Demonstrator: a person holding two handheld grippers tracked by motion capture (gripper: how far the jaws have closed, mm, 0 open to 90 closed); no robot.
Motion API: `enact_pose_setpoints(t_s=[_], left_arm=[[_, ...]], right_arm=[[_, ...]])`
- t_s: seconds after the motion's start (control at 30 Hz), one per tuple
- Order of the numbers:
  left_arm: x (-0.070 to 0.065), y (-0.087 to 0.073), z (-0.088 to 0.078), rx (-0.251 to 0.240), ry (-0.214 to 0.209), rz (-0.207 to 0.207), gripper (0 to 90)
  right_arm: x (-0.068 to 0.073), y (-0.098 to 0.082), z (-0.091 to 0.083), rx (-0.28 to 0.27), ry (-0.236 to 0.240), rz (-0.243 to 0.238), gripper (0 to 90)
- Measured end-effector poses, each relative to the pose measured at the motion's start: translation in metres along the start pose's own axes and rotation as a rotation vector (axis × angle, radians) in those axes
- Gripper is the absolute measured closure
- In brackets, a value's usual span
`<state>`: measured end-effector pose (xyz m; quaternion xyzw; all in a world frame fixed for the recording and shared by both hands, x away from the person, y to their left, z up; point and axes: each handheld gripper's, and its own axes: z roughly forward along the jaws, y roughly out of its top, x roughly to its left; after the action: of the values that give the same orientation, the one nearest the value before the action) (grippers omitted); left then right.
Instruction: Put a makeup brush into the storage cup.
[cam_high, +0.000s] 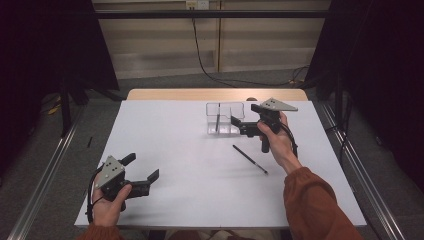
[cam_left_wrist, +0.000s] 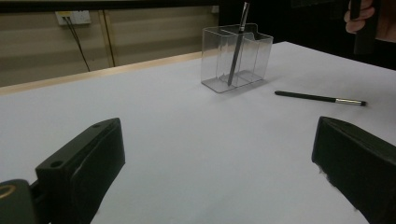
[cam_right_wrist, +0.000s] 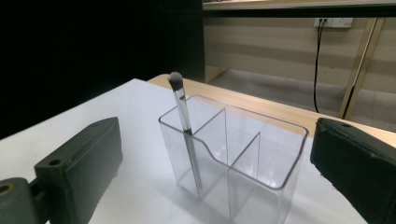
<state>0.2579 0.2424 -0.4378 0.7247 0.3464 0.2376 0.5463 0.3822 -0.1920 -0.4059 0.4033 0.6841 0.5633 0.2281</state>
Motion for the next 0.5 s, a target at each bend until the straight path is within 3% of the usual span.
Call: enact_pose_setpoints(t_s=[0.3, 0.5], left_arm=[[-0.001, 0.000, -0.001, -0.005, -0.002, 0.002, 2.5], [0.000, 0.000, 0.000, -0.006, -0.003, -0.001, 2.4]], right_arm=[[-0.004, -0.005, -0.020, -0.003, -0.012, -0.007, 1.8], [-0.008, -0.009, -0.029, -0.003, -0.007, 0.016, 1.2]])
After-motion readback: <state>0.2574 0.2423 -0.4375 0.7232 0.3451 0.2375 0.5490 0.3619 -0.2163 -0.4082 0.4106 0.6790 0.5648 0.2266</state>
